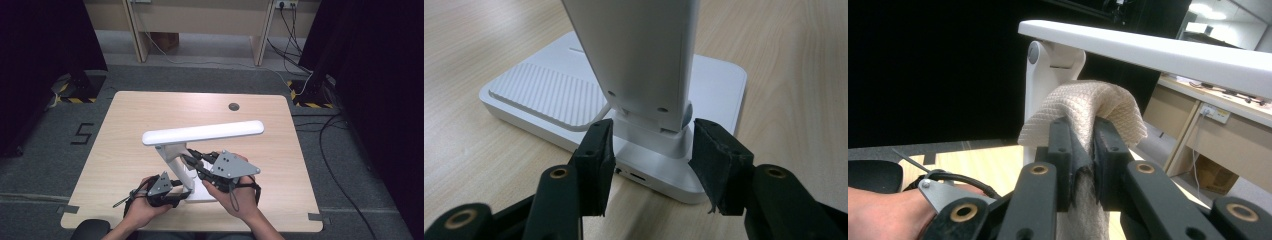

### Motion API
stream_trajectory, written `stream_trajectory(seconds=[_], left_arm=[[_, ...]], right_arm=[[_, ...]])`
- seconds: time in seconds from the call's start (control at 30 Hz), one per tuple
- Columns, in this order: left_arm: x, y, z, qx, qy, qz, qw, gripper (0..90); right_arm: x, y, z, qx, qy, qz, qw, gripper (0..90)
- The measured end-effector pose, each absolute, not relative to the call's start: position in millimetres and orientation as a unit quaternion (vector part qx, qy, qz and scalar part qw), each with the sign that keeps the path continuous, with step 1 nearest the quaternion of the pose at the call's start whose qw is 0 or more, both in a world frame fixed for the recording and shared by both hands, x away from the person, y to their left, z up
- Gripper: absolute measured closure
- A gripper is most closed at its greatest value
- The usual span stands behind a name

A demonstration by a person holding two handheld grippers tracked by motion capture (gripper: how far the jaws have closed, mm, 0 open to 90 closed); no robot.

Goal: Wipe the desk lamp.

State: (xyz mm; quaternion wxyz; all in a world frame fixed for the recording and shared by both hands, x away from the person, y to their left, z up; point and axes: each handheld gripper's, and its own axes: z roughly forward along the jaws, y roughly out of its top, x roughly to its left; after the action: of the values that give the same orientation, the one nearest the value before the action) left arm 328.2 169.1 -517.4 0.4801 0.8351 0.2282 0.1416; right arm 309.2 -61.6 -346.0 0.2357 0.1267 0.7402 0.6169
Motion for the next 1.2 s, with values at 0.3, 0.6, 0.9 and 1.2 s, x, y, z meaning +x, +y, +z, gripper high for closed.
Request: stream_trajectory(seconds=[0.3,0.6,0.9,1.2], left_arm=[[328.1,167.7,-517.6,0.837,0.225,0.141,0.478,56.1],[328.1,164.1,-517.4,0.841,0.214,0.143,0.476,59.2],[327.8,163.8,-517.2,0.842,0.214,0.144,0.475,60.1],[327.5,163.4,-517.4,0.841,0.213,0.148,0.475,60.2]], right_arm=[[310.6,-58.8,-346.7,0.126,0.741,0.617,0.232,81.1],[310.2,-58.9,-346.0,0.124,0.741,0.618,0.232,81.1],[308.3,-59.4,-343.9,0.127,0.732,0.635,0.213,81.1],[309.3,-57.3,-345.9,0.129,0.734,0.635,0.205,81.1]])
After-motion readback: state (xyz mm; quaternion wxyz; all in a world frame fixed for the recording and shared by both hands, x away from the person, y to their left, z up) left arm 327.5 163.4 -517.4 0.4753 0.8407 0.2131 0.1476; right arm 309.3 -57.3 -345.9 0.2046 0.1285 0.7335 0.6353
